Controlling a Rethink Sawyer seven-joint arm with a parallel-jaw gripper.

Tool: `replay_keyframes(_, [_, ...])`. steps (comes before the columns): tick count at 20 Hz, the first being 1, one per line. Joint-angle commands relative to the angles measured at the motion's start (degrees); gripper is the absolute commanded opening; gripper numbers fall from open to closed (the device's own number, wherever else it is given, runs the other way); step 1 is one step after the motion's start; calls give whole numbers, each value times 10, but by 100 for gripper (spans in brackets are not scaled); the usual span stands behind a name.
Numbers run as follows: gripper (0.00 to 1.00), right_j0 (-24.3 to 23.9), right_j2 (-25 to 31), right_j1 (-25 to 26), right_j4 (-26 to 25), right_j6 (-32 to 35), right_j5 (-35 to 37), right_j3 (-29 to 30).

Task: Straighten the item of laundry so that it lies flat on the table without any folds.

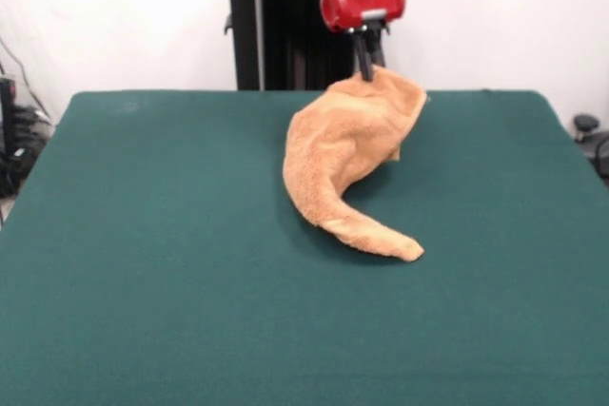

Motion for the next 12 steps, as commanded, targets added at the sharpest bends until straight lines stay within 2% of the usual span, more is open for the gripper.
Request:
replay_keyframes(1, [0, -21, 99, -49, -12, 122, 92, 53])
replay_keyframes(8, [0, -37, 112, -82, -3, 108, 115, 82])
replay_keyframes(12, [0, -62, 143, -132, -3, 108, 138, 112])
